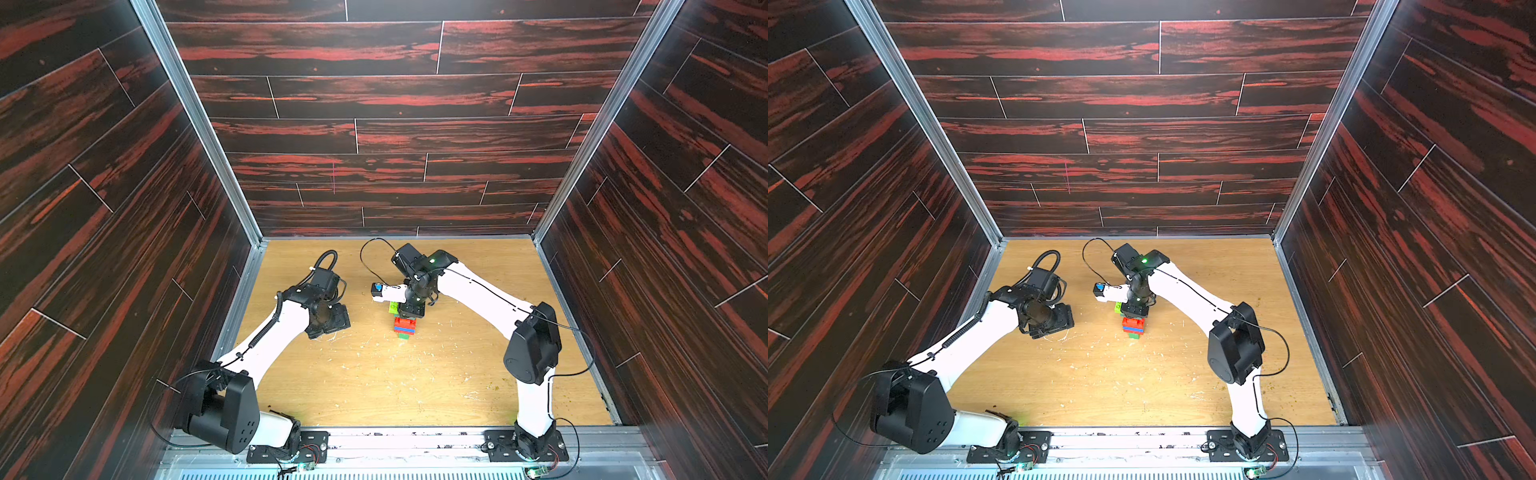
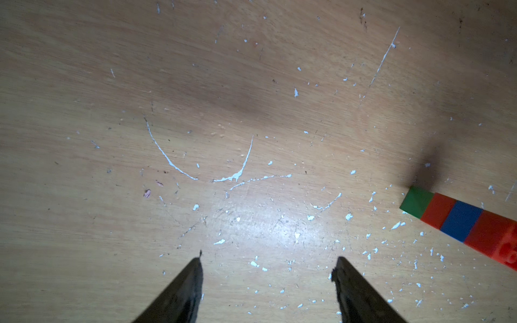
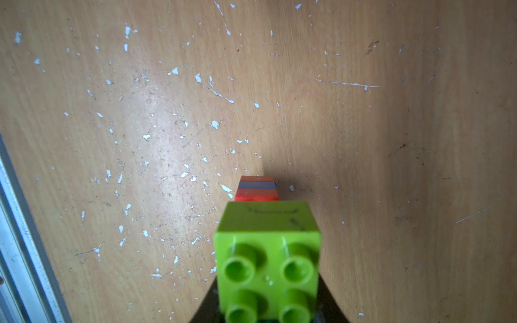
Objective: Assemble a carrot with lego
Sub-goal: Assemble the lego brick with the lego brick.
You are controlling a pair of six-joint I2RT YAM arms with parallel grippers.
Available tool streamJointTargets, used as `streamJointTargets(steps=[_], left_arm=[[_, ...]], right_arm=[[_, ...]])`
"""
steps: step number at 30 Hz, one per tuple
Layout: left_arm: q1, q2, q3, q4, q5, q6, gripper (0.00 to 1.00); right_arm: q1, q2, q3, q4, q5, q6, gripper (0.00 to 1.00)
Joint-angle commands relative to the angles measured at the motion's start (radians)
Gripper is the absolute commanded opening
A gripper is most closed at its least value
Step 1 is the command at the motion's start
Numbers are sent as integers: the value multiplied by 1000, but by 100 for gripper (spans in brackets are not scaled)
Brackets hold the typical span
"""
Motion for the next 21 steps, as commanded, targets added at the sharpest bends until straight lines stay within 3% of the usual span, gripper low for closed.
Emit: streamJointTargets(steps=[1,21], left_arm=[[10,4,6,-16,-1,14,75],[20,16,12,-16,10,28,75]], right_arm=[[9,40,17,-26,-13,-1,0],[10,69,-2,-49,-14,6,0]])
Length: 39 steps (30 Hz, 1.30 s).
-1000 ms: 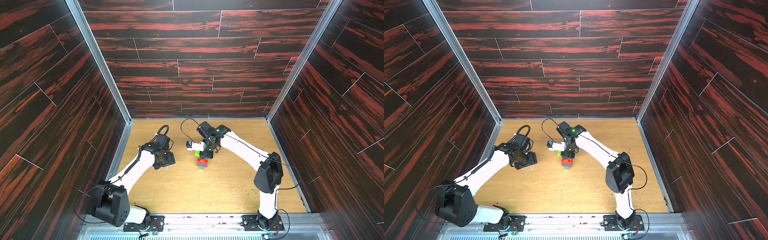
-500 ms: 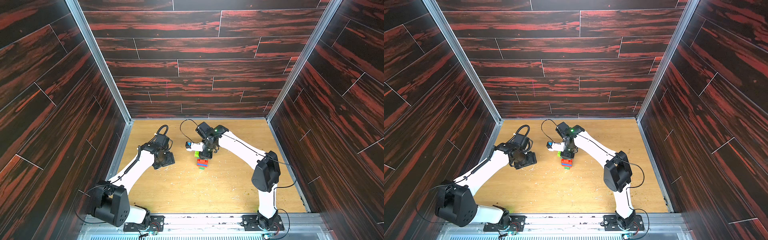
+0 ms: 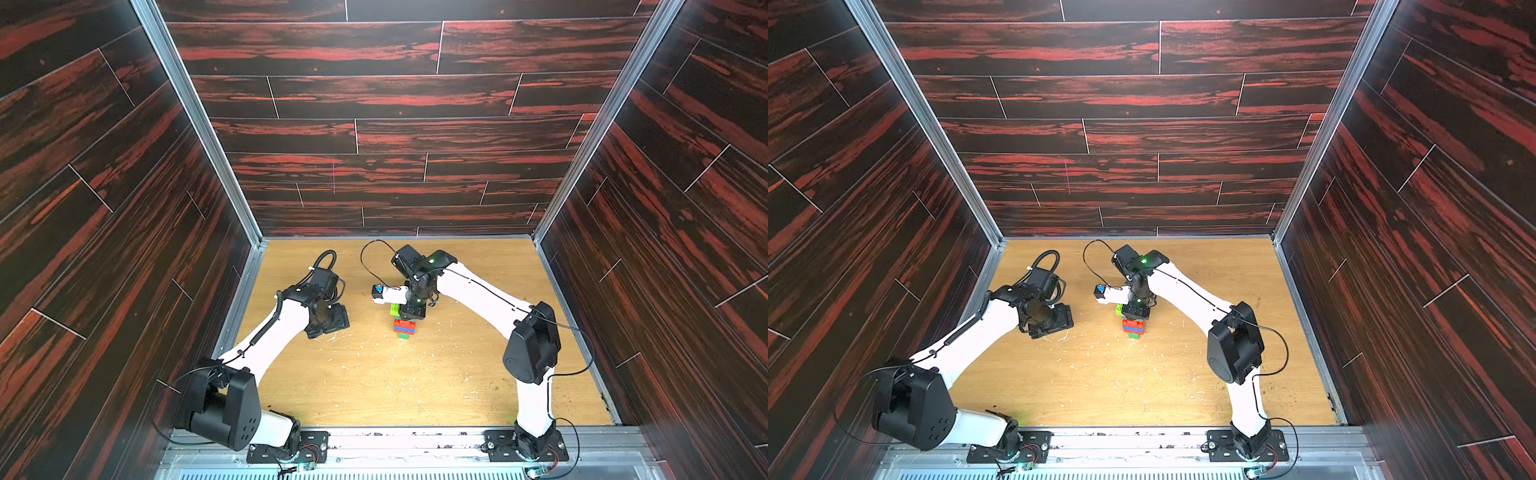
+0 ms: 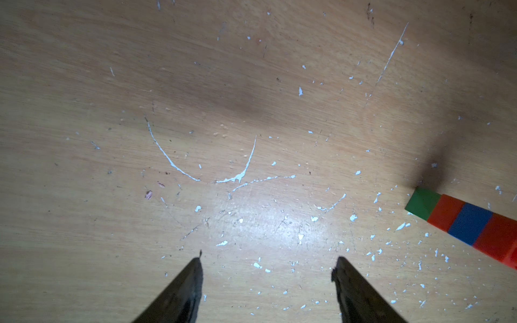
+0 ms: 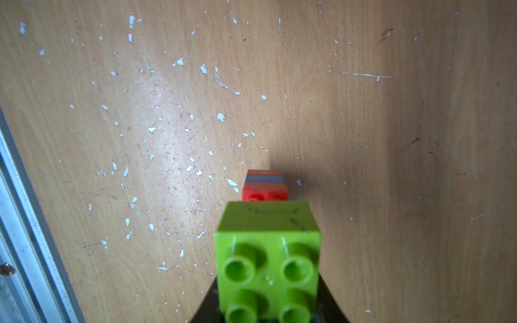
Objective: Assemble a carrot with lego
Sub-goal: Assemble the lego brick with the lego brick.
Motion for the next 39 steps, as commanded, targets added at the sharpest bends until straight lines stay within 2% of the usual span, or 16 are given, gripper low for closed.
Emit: streamJointTargets(steps=[1,6,15,28,39], left_arm=[[7,-1,13,-17,3,13,75],[9,-9,13,-24,0,16,75],[12,-9,18,-28,4,25,76],[21,-6,23,-36,9,37,76],[28,-6,29,-35,10,43,76]], right_arm=[[8,71,5,-24,-3,11,0],[9,88,38,-33,-24,25,0],[3,100,-2,-56,-16,27,0],[-26,126,9,-122,-33,127,0],[-32,107,-7,-47,-3,232,0]])
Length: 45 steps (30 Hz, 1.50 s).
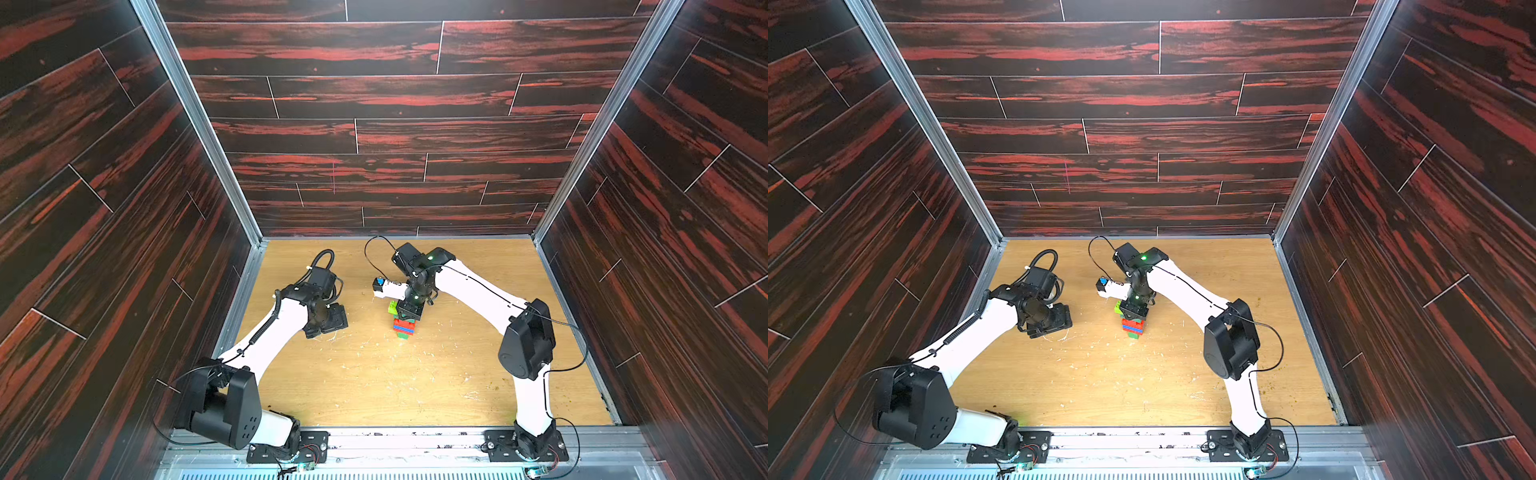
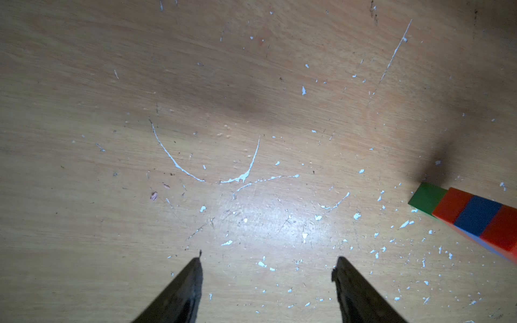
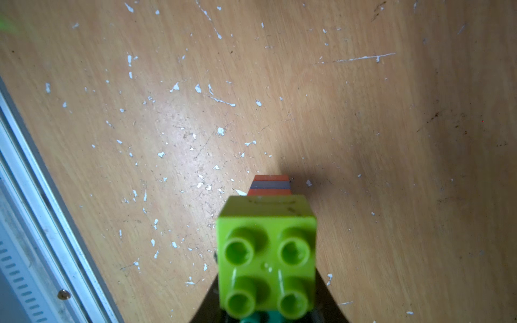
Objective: Assemble a carrot with lego
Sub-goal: Assemble the lego brick with the lego brick.
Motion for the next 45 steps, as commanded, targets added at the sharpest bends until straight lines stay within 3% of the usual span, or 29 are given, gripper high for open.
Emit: streamJointTargets(steps=[1,15,29,45], left_arm=[[8,-6,23,-23,0,13,76],[18,1,17,-9,6,13,76],[20,13,19,1,11,9,76],[20,23,13,8,20,7,76]], right_arm=[[-9,64,-53,-23,39,51,0],[13,-69,-280,148,93,128,0],[7,-75,-259,127,49,254,0],[10,-54,-337,46,60,88,0]])
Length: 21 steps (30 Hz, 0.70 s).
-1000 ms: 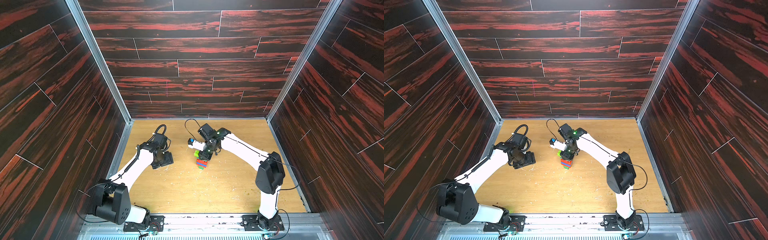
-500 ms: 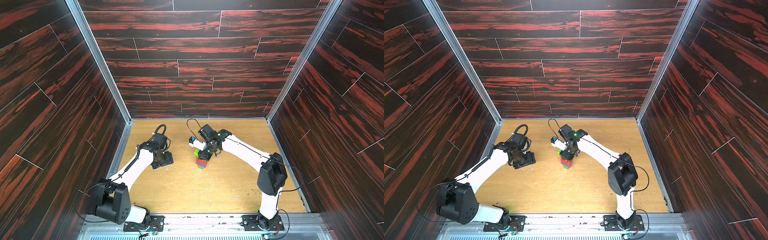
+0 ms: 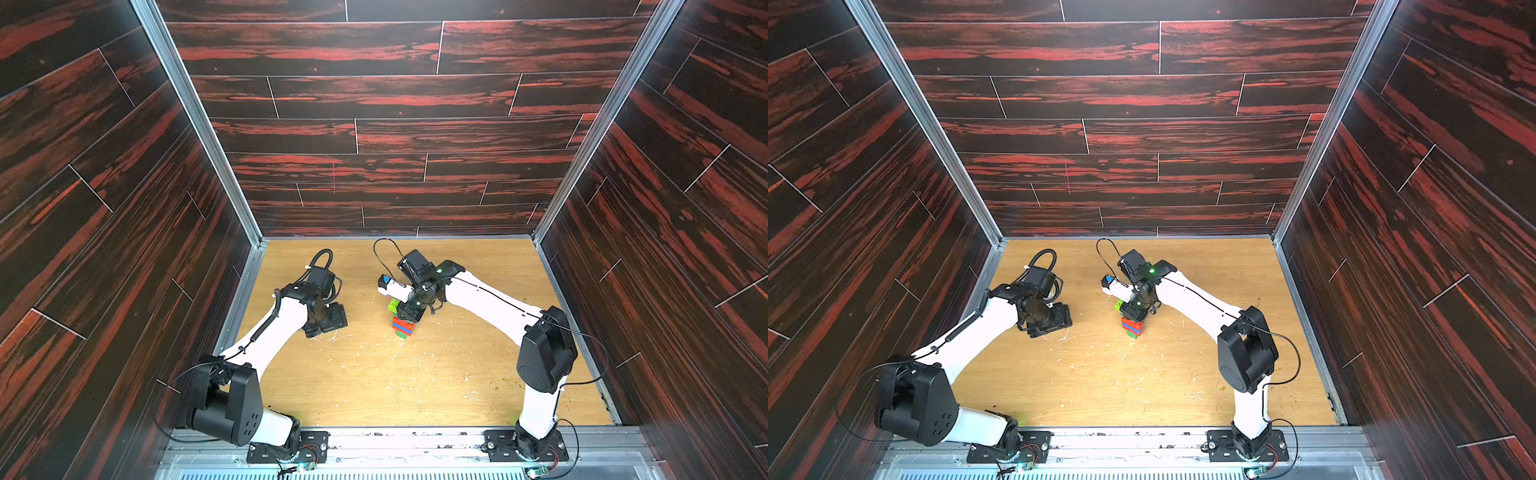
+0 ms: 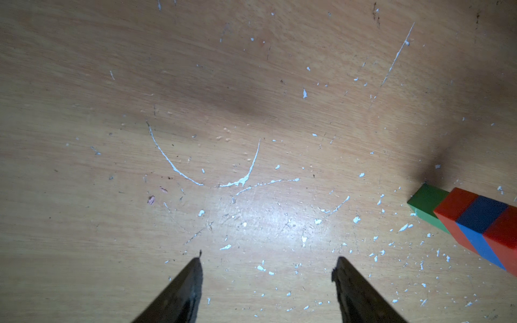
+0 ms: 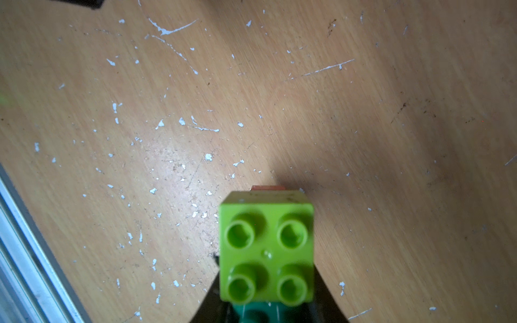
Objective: Assemble a carrot with lego
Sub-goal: Assemble the lego brick with the lego brick.
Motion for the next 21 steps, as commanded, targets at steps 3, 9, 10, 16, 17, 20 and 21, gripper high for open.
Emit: streamJointTargets(steps=[3,9,10,16,17,20,21], left_arm=[[6,7,17,-7,5,2,76],[6,7,13,-11,9,2,76],[5,7,11,-13,8,2,76],[5,2,6,-24,9,9,76],[5,2,4,-24,10,9,76],[5,2,4,-27,12,11,76],[5,1,4,-28,11,12,76]], right_arm=[[-3,65,-106,-193,12,-103,0],[-33,12,-154,-166,-62,-148,0],[-38,11,-146,-170,-66,-149,0],[-44,55,-49,-217,-72,-156,0],[-43,72,-25,-229,-73,-151,0],[-35,105,21,-234,-96,-137,0],[-29,108,20,-223,-97,-134,0]])
